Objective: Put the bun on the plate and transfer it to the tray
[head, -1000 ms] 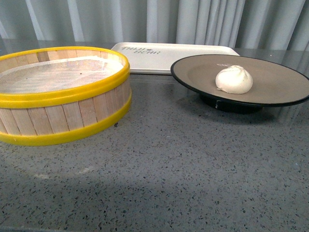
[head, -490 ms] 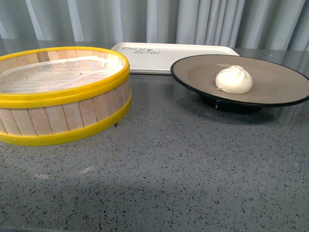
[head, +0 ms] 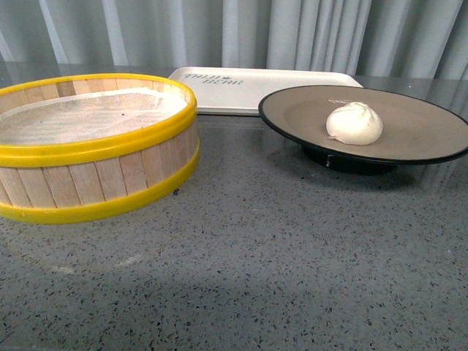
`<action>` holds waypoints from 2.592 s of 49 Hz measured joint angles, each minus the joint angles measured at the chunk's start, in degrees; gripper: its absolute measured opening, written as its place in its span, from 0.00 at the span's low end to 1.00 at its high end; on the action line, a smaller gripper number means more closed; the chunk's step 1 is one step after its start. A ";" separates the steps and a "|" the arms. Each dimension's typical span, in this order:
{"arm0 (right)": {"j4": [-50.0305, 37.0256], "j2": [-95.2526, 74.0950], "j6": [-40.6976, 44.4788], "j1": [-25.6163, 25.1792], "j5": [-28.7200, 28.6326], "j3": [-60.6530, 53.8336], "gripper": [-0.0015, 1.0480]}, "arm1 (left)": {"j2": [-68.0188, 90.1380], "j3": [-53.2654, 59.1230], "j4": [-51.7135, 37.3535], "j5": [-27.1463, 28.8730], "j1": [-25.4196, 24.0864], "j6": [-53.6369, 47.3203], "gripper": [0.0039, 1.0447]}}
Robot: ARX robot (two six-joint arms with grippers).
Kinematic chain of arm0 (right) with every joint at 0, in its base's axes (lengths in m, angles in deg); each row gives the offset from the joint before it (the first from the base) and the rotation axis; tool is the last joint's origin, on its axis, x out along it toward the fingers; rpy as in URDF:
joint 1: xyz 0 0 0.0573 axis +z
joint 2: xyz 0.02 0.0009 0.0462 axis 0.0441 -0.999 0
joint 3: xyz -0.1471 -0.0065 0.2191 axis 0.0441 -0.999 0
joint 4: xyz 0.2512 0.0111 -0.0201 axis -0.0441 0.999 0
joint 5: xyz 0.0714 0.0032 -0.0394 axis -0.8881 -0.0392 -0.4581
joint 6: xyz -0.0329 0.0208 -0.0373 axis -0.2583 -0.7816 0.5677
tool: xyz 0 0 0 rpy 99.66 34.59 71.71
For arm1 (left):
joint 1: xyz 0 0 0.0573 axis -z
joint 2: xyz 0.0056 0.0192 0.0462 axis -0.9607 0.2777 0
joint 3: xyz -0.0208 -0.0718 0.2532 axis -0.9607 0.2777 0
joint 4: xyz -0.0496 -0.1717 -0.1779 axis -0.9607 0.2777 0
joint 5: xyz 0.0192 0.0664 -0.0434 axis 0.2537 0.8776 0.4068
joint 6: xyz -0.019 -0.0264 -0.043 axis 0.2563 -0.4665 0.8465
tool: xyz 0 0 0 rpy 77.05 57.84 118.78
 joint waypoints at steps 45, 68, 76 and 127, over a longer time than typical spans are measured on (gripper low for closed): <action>-29.16 -32.74 5.49 -10.05 5.07 9.20 0.92 | -0.02 0.00 0.00 0.00 0.00 -0.04 0.94; -30.27 -82.82 -45.53 -16.70 -21.57 41.88 0.92 | -0.04 0.00 0.00 0.02 0.00 -0.04 0.94; -27.30 -87.14 -54.97 -14.45 -24.11 44.57 0.92 | -0.04 0.00 0.00 0.02 0.00 -0.04 0.94; -29.83 -94.27 -65.33 -3.56 -29.18 45.62 0.16 | -0.04 0.00 0.00 0.02 0.00 -0.04 0.94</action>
